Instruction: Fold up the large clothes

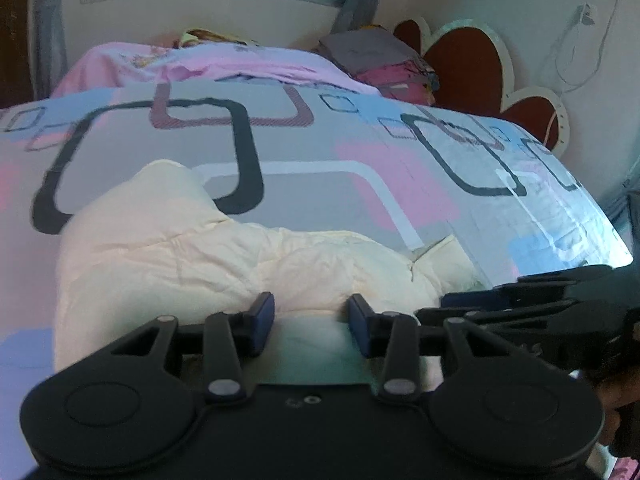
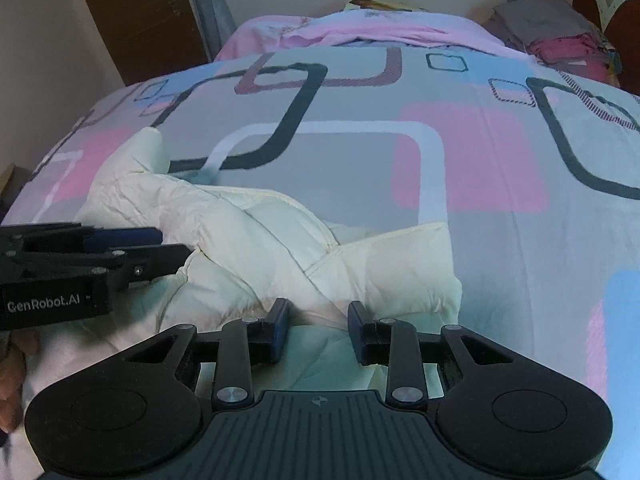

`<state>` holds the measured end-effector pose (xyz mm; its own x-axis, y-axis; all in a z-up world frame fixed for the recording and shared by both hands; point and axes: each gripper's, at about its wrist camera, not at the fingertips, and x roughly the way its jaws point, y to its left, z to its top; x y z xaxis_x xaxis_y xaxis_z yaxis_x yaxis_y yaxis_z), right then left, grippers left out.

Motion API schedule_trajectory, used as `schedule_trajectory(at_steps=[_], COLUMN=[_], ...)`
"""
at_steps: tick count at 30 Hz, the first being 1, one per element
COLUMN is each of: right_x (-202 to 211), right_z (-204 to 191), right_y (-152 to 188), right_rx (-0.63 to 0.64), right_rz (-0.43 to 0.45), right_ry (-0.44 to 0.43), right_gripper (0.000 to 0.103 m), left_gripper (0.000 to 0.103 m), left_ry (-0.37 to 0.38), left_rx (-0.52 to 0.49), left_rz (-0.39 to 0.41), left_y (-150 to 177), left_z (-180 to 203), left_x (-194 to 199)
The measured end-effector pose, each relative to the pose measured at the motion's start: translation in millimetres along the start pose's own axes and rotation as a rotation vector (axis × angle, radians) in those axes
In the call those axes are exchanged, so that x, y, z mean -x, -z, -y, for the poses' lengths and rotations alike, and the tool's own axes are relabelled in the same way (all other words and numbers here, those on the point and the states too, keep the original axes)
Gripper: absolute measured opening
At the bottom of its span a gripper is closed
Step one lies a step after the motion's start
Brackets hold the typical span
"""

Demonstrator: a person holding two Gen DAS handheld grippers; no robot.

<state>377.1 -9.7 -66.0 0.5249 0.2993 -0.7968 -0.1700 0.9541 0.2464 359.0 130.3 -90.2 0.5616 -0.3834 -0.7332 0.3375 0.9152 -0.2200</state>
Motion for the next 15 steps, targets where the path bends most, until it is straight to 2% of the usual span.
schedule_trajectory(at_steps=[4, 5, 6, 7, 11, 12, 15], right_x=[52.8, 65.8, 78.4, 88.5, 112.2, 115.4, 115.9], right_z=[-17.2, -22.3, -28.4, -34.0, -52.3, -55.6, -64.6], right_y=[7.2, 12.0, 19.0, 26.8, 60.9, 69.5, 88.5], right_rx=[0.033, 0.044, 0.064, 0.085, 0.138, 0.151, 0.177], right_rz=[0.066, 0.079, 0.084, 0.087, 0.057, 0.046, 0.022], right_ry=[-0.060, -0.078, -0.091, -0.098, -0.142, -0.152, -0.137], right_gripper=[0.032, 0.037, 0.049, 0.052, 0.050, 0.041, 0.038], left_gripper=[0.044, 0.044, 0.044, 0.044, 0.043, 0.043, 0.043], left_ry=[0.024, 0.029, 0.029, 0.025, 0.014, 0.002, -0.020], left_rx=[0.005, 0.013, 0.018, 0.018, 0.014, 0.008, 0.012], left_rz=[0.089, 0.113, 0.130, 0.136, 0.107, 0.100, 0.077], left_y=[11.9, 18.7, 26.8, 34.7, 74.2, 82.0, 102.1], left_z=[2.7, 1.7, 0.5, 1.0, 6.2, 8.9, 14.2], left_x=[49.3, 63.8, 77.4, 88.3, 119.7, 124.7, 134.1])
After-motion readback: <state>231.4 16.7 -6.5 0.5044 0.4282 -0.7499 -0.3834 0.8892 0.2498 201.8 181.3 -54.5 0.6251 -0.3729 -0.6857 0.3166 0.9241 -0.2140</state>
